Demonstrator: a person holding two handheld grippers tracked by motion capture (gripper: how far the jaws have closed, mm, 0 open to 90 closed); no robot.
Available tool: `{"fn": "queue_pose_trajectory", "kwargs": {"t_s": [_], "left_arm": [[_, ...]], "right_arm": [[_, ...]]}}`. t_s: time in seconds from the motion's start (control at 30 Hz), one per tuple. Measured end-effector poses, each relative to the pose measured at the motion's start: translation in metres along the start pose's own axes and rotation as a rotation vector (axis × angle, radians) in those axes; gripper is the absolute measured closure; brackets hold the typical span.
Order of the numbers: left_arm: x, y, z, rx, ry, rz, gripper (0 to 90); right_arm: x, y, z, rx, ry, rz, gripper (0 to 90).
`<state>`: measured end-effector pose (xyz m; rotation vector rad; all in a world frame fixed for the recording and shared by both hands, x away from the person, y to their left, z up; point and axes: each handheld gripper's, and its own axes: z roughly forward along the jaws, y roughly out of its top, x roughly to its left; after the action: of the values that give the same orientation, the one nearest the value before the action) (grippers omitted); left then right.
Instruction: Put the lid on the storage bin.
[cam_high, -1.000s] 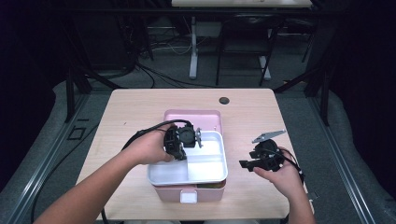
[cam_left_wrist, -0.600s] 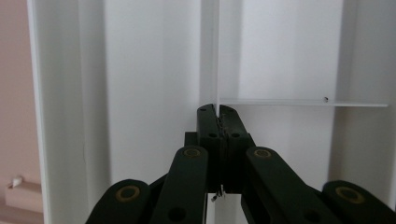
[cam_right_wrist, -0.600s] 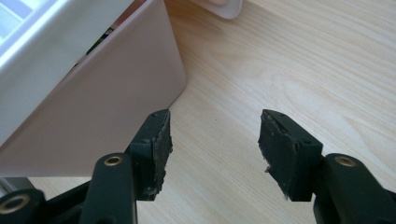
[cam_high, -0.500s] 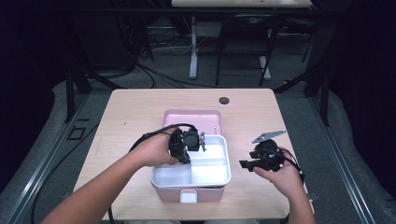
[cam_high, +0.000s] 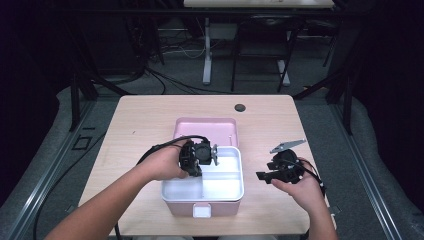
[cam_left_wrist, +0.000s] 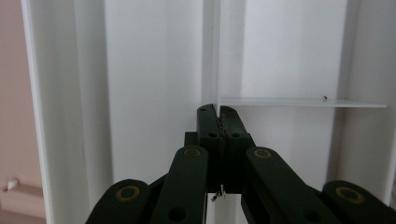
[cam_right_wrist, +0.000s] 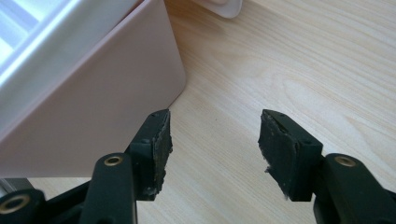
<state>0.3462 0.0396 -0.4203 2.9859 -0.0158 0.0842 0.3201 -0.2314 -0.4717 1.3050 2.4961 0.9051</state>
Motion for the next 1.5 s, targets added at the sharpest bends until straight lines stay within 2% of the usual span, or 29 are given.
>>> {"fn": "queue_pose_trajectory", "kwargs": {"t_s": [0.13,0.23,0.4,0.5,0.6,0.83,0.97,1.07,1.1,1.13,1.17,1.23,1.27,1.37,1.43,1.5], "left_arm": [[0.001,0.001,0.005,0.02,-0.003,-0.004,89.4],[0.002,-0.001,0.01,0.007,-0.016,-0.013,89.3],[0.001,-0.001,0.013,0.01,-0.01,-0.017,89.1],[0.001,-0.004,0.016,-0.007,-0.011,-0.031,88.7],[0.001,-0.004,0.018,-0.01,-0.014,-0.052,88.1],[0.0,-0.004,0.02,-0.008,-0.009,-0.062,87.4],[0.0,-0.002,0.02,0.004,-0.006,-0.06,87.2],[0.0,-0.001,0.02,0.01,-0.004,-0.06,87.2],[0.0,-0.001,0.02,0.012,-0.004,-0.061,87.2],[0.0,0.0,0.02,0.014,-0.003,-0.058,87.2],[-0.001,0.0,0.02,0.017,-0.001,-0.058,87.2],[-0.001,0.0,0.02,0.017,-0.001,-0.059,87.2],[0.0,0.001,0.02,0.02,-0.005,-0.059,87.2],[0.0,0.001,0.02,0.023,-0.005,-0.064,87.0],[0.0,0.002,0.02,0.029,-0.004,-0.065,87.1],[0.0,0.002,0.02,0.031,-0.004,-0.065,87.1]], "right_arm": [[0.0,0.0,0.0,-0.001,-0.001,0.005,43.3],[-0.002,-0.001,0.0,-0.003,0.002,0.006,43.3],[-0.002,-0.001,0.003,0.004,-0.006,0.011,43.2],[-0.001,-0.001,0.005,0.006,-0.006,0.011,42.9],[-0.001,0.001,0.007,-0.002,-0.021,0.012,41.1],[0.0,0.003,0.013,-0.012,-0.047,0.014,38.5],[-0.001,0.008,0.015,-0.051,-0.042,0.021,38.9],[-0.005,0.012,0.015,-0.082,-0.037,0.048,41.1],[-0.007,0.014,0.016,-0.093,-0.021,0.049,41.3],[-0.007,0.016,0.017,-0.092,-0.042,0.052,41.5],[-0.008,0.018,0.019,-0.085,-0.041,0.052,41.5],[-0.009,0.022,0.022,-0.087,-0.012,0.047,41.7],[-0.009,0.025,0.023,-0.084,-0.043,0.055,41.8],[-0.009,0.03,0.026,-0.078,-0.046,0.062,43.4],[-0.009,0.037,0.029,-0.08,-0.082,0.068,43.2],[-0.01,0.04,0.031,-0.089,-0.083,0.067,44.1]]}}
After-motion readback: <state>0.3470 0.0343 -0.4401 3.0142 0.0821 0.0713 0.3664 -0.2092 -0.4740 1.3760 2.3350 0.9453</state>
